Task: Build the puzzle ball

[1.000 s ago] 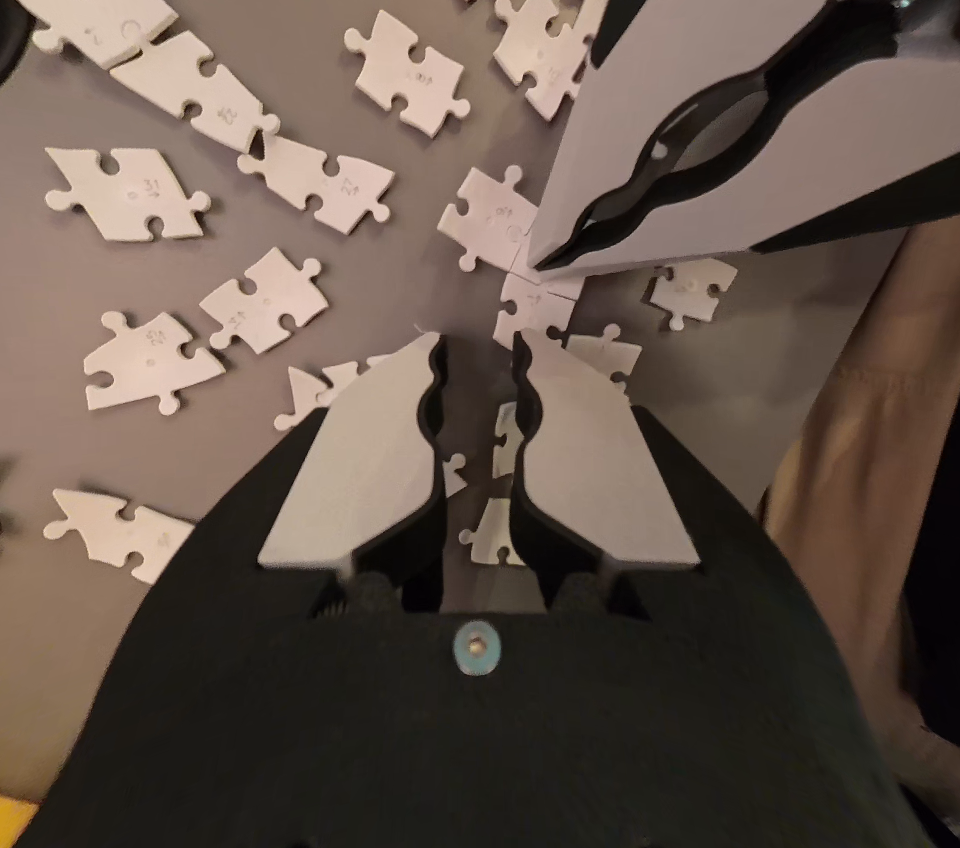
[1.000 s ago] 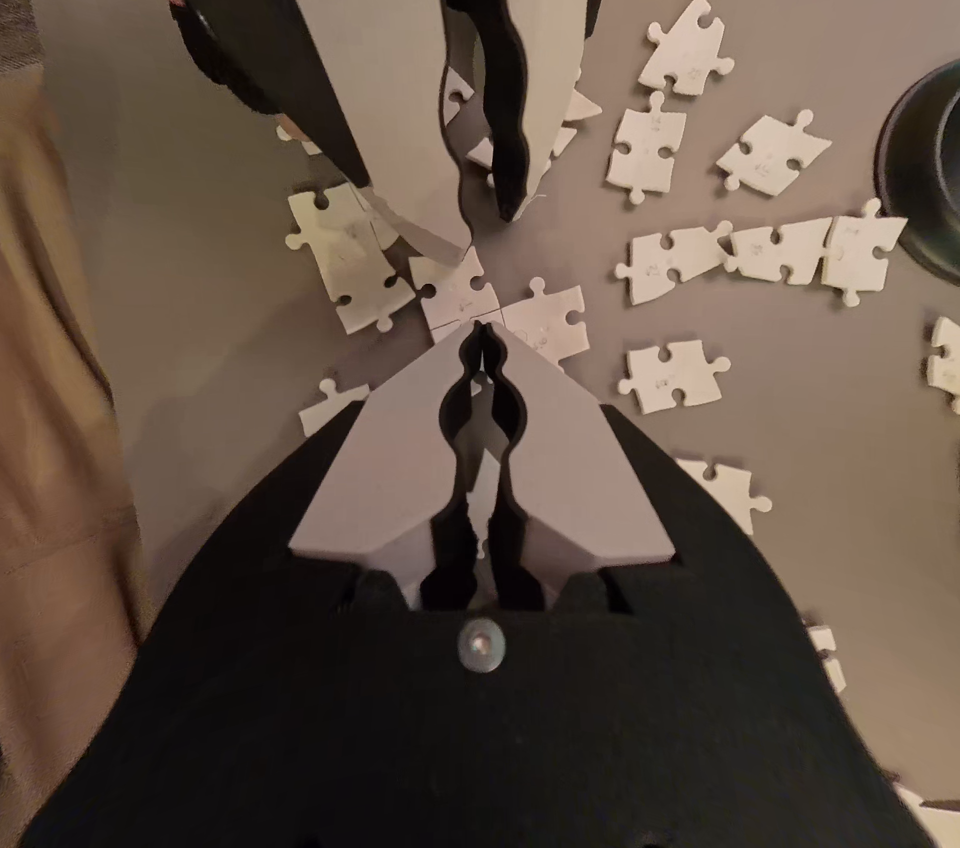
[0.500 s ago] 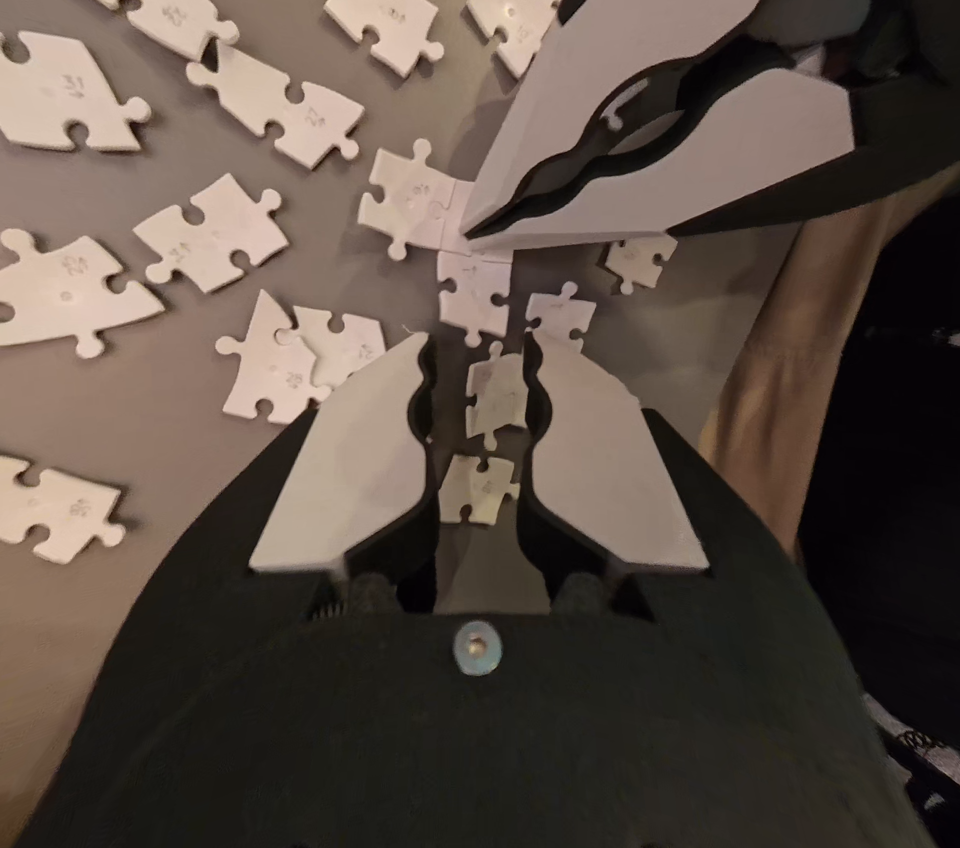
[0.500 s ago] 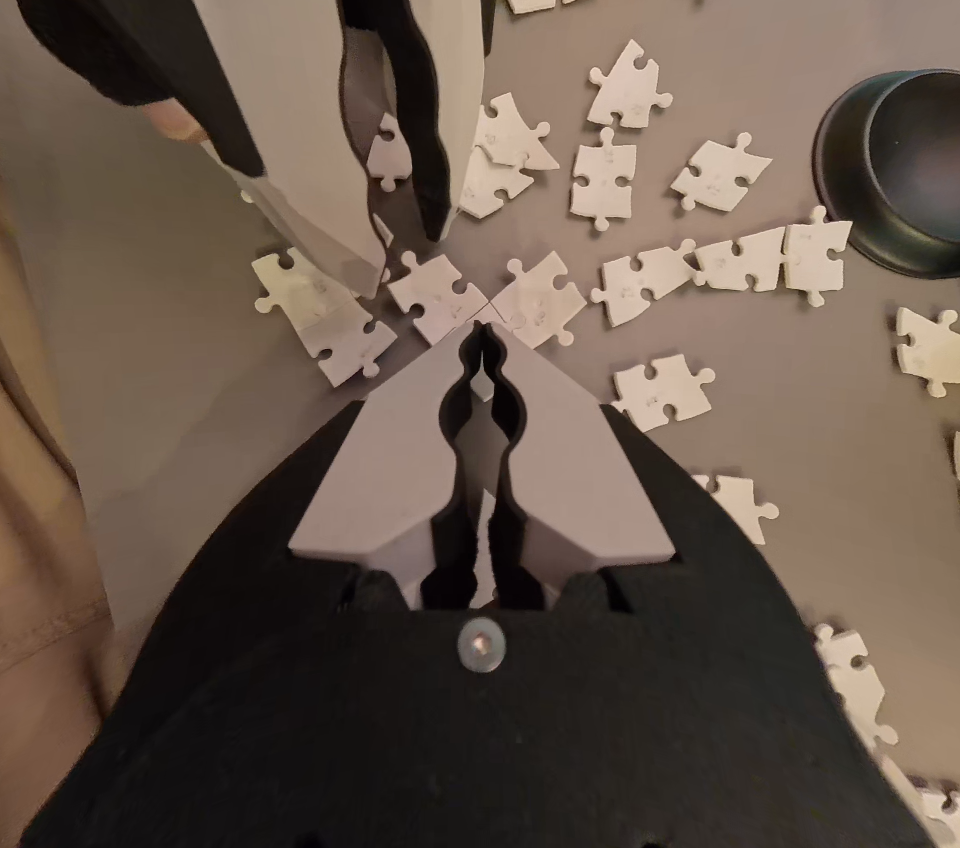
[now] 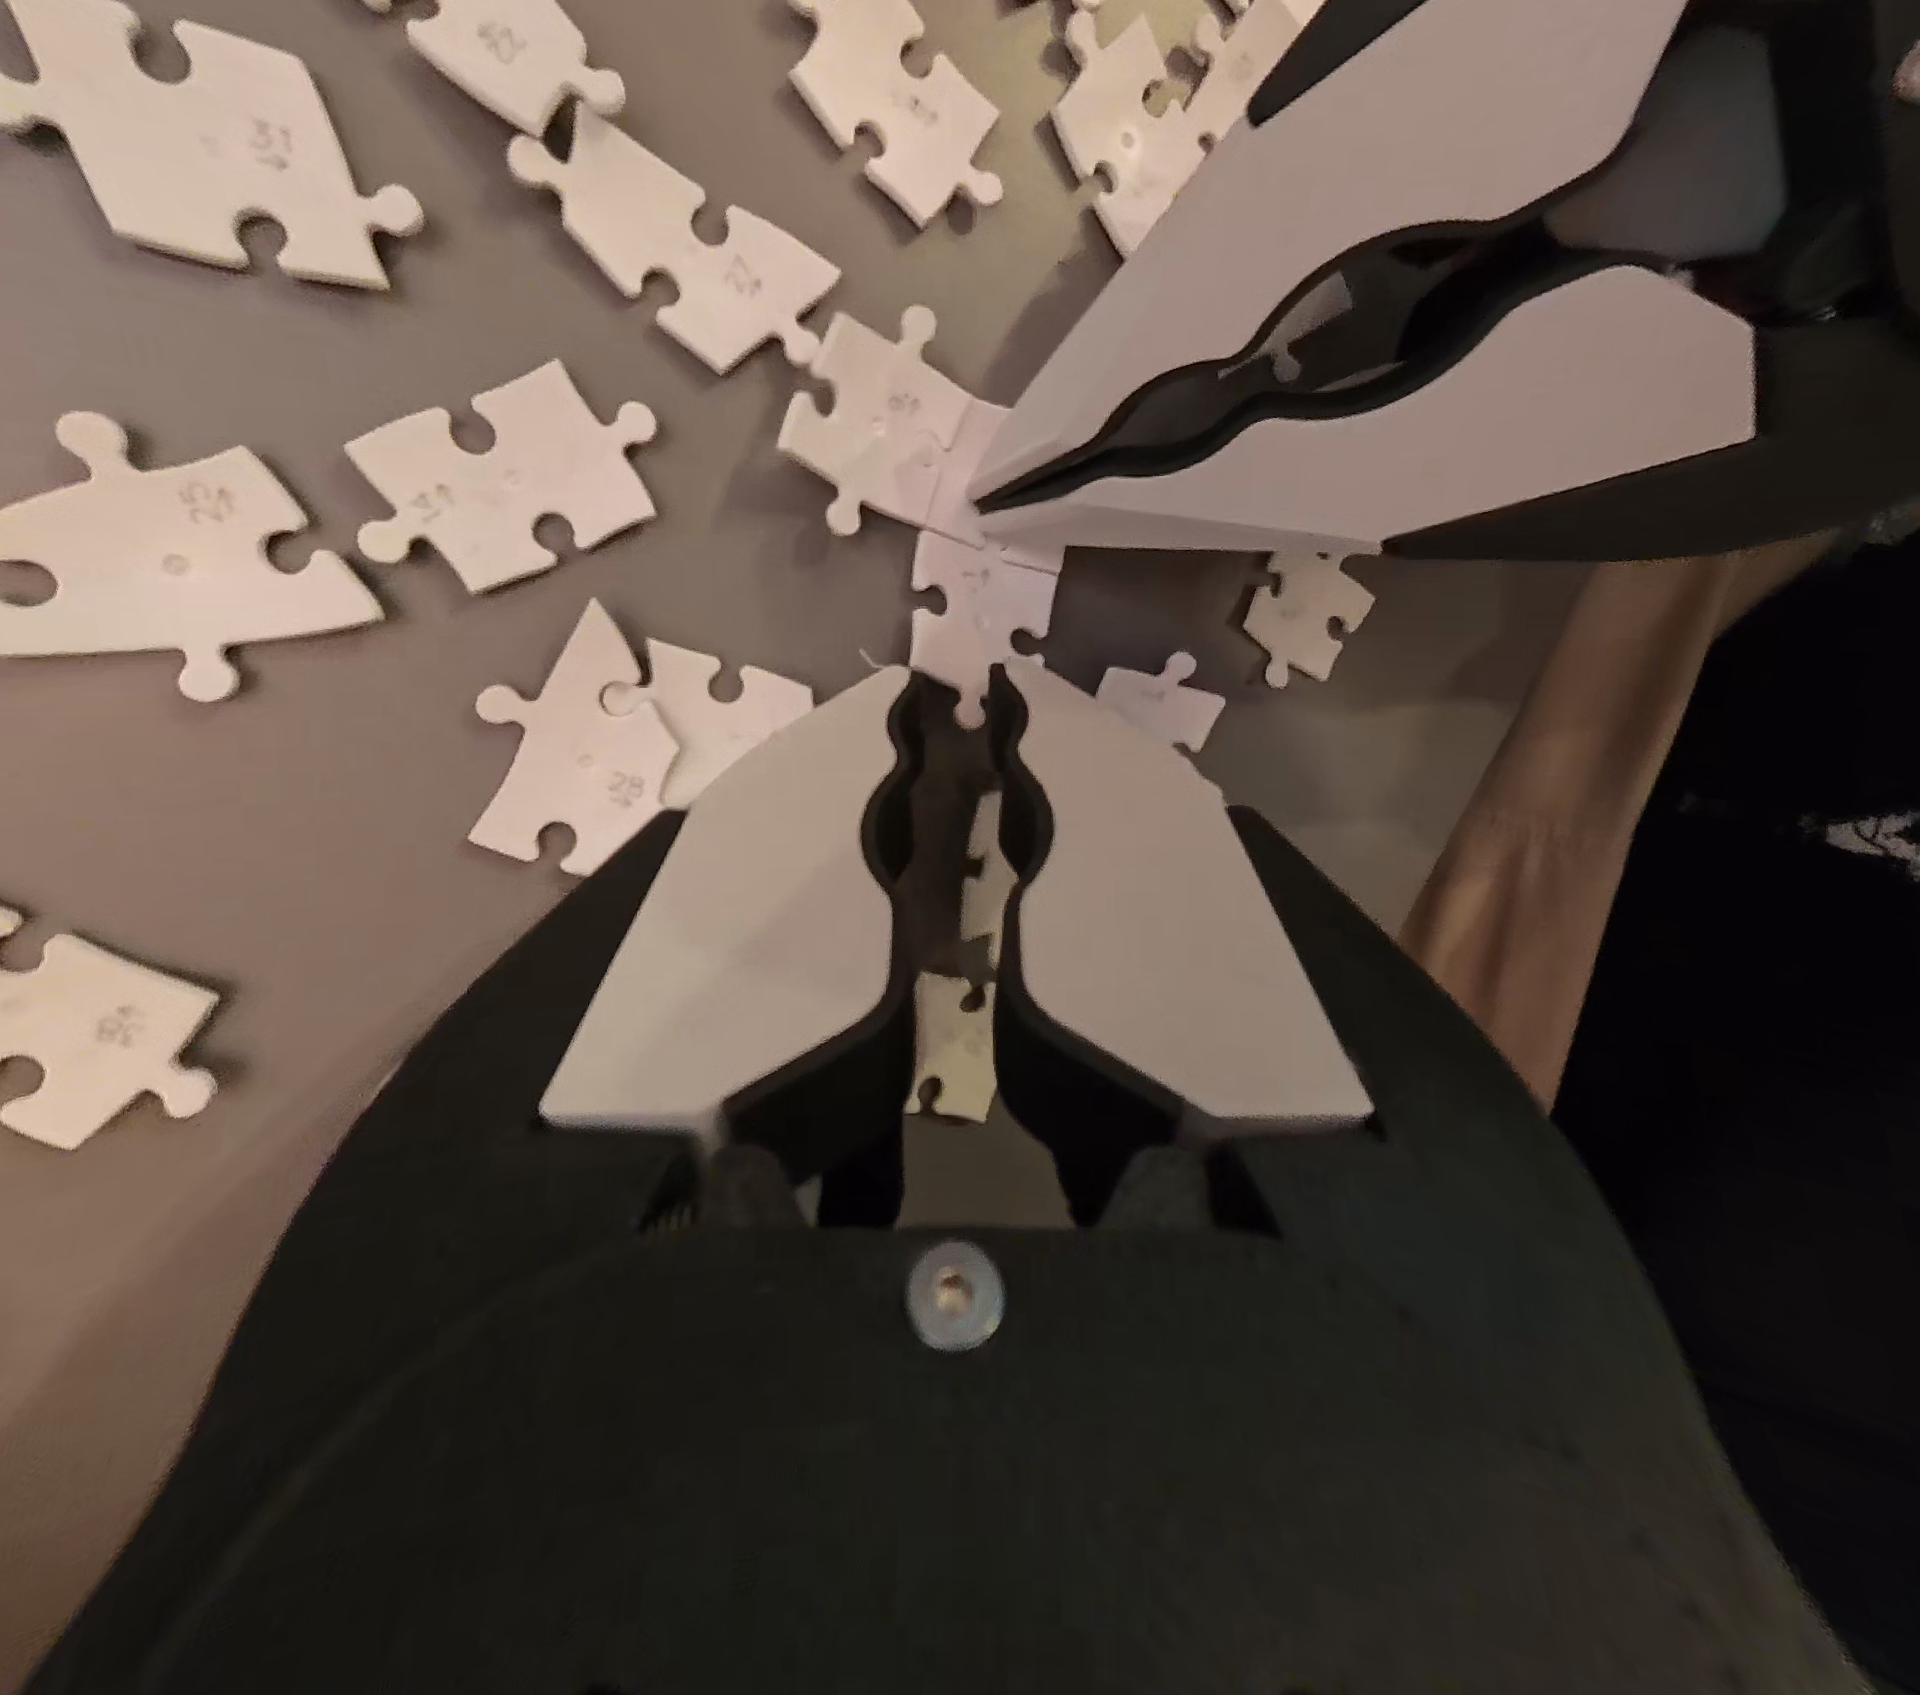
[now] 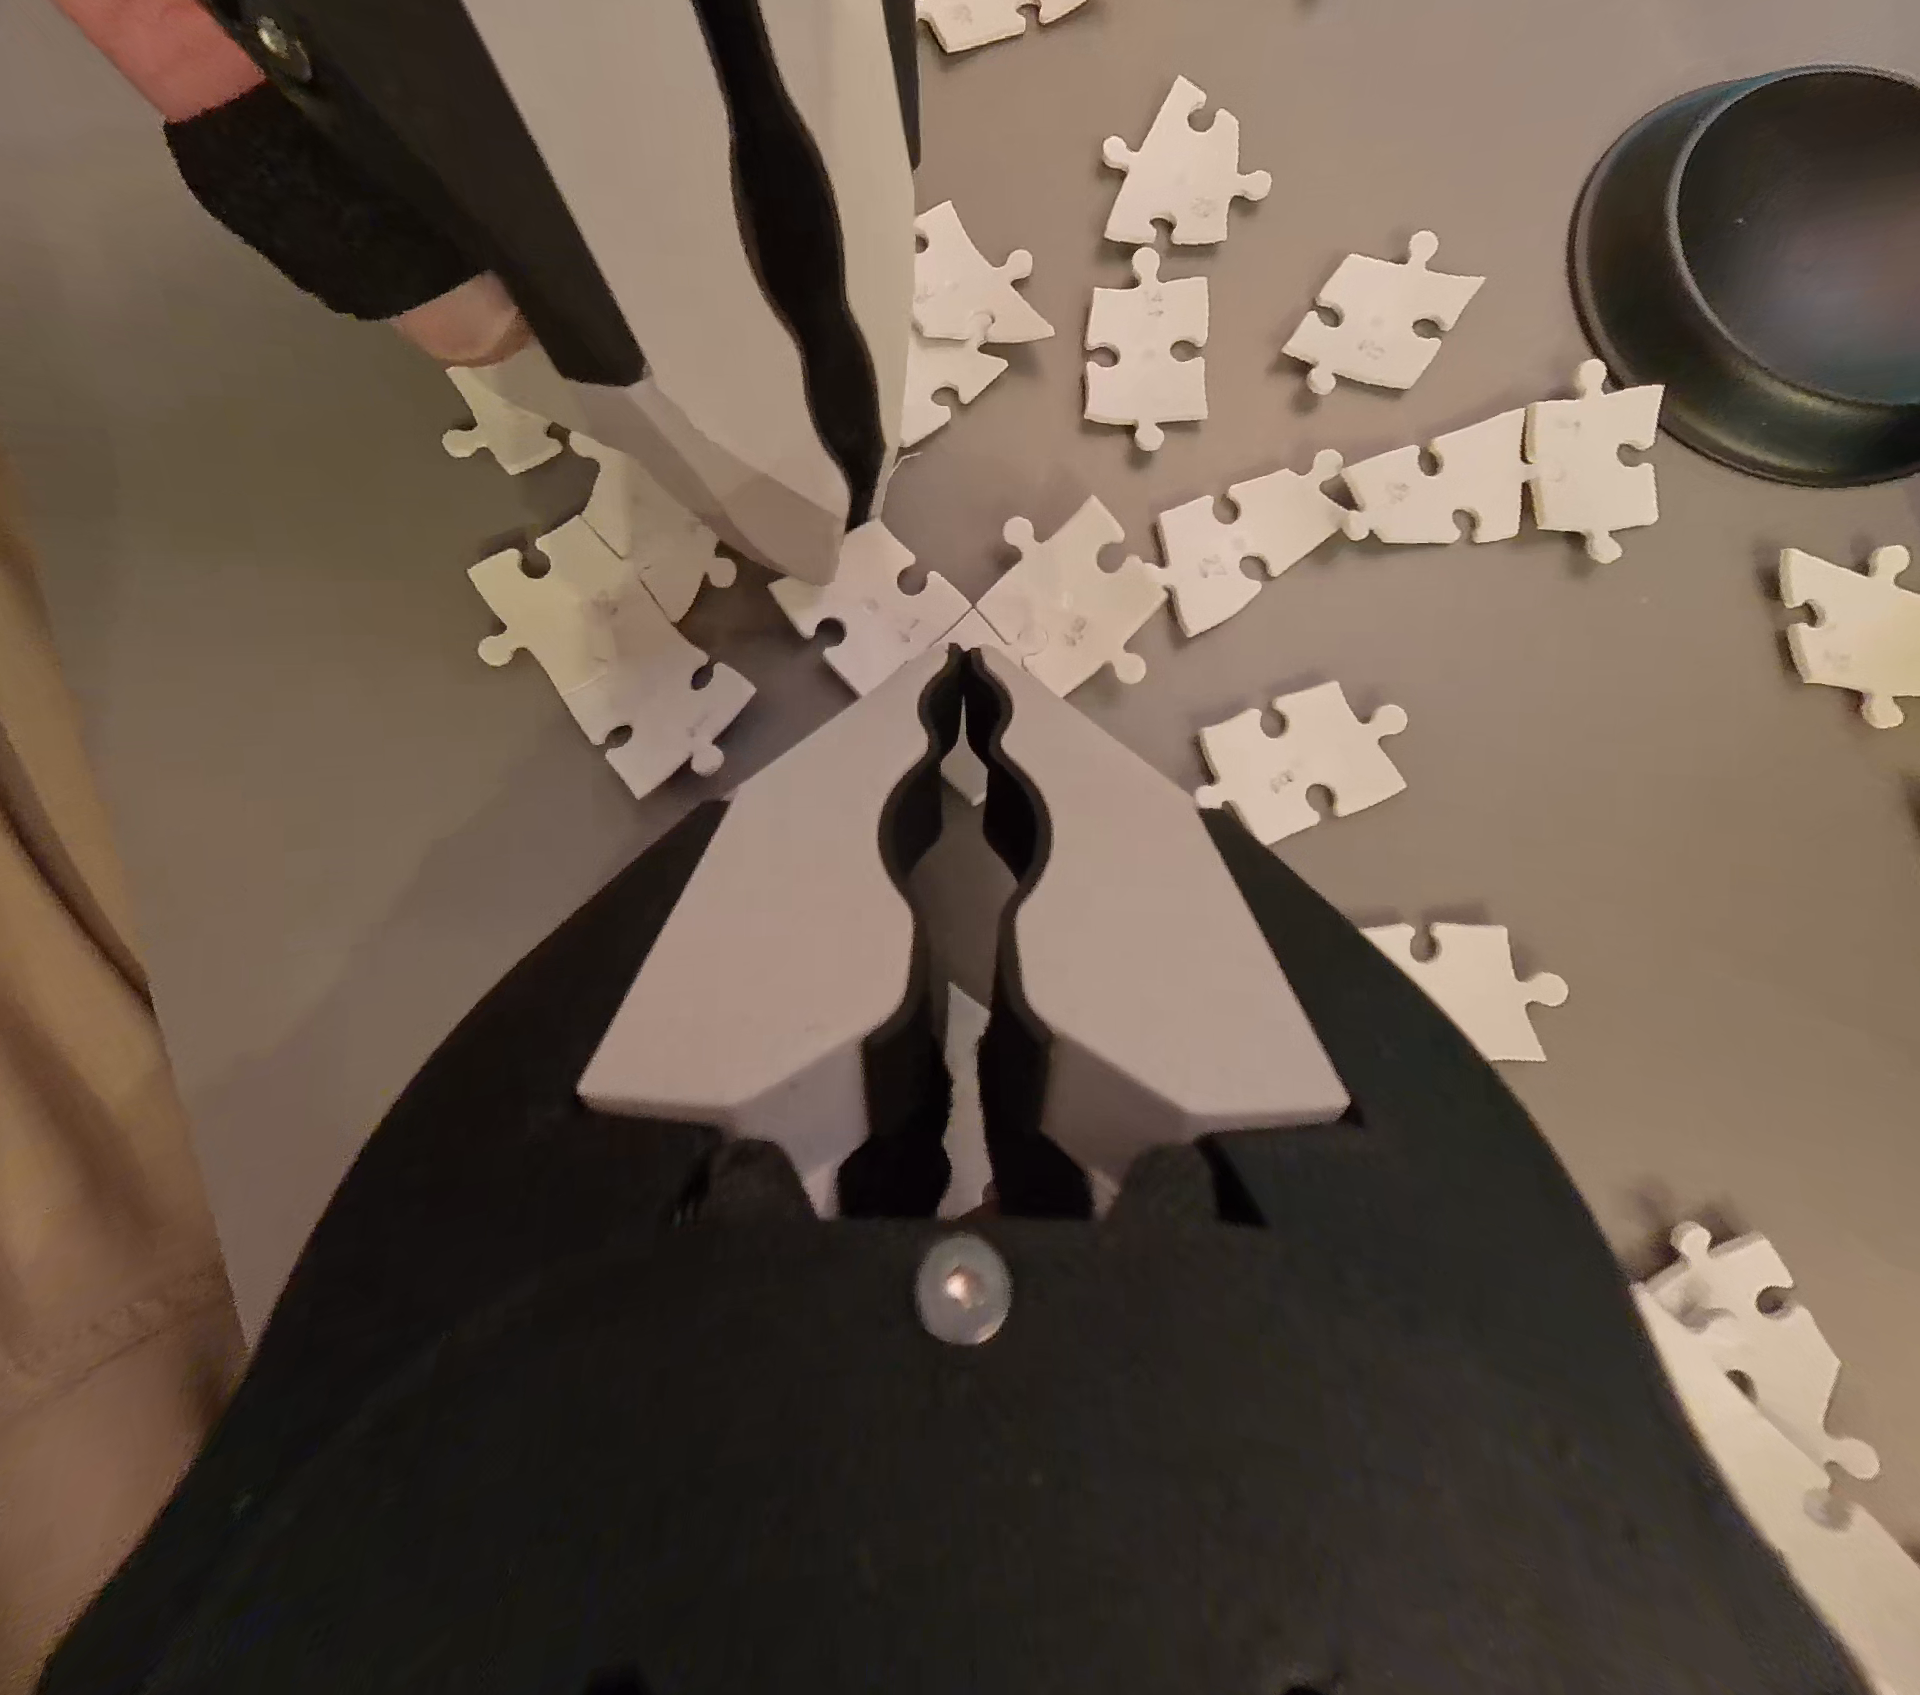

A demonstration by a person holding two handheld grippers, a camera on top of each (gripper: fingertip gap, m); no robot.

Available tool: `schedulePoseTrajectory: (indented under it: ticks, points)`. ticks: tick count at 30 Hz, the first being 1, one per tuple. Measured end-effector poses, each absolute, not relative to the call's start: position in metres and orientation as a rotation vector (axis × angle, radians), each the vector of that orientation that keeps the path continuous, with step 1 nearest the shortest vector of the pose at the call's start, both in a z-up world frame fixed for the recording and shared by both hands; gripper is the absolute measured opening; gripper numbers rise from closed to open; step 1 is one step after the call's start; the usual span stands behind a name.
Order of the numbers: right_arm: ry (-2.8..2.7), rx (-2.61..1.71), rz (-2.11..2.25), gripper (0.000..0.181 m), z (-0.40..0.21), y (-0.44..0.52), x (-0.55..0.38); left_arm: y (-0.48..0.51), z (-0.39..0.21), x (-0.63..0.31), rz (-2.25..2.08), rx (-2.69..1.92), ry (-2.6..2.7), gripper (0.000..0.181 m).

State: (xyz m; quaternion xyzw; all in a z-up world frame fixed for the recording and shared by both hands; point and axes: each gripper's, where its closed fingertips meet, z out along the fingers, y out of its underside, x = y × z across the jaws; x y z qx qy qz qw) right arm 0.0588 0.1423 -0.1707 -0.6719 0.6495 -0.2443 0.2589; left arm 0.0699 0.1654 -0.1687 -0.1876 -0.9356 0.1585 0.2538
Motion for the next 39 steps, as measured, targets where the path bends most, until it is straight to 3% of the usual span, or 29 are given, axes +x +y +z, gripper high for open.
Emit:
schedulePoseTrajectory:
  ticks: [21, 39]
  points:
    - [1.727, -1.857, -0.613, 0.000, -0.170, 0.151, 0.059, 0.140, -0.167, 0.074, 0.610, -0.524, -2.557, 0.009]
    - [1.655, -1.843, -0.416, 0.000, -0.159, 0.146, 0.032, 0.155, -0.167, 0.079, 0.526, -0.512, -2.543, 0.024]
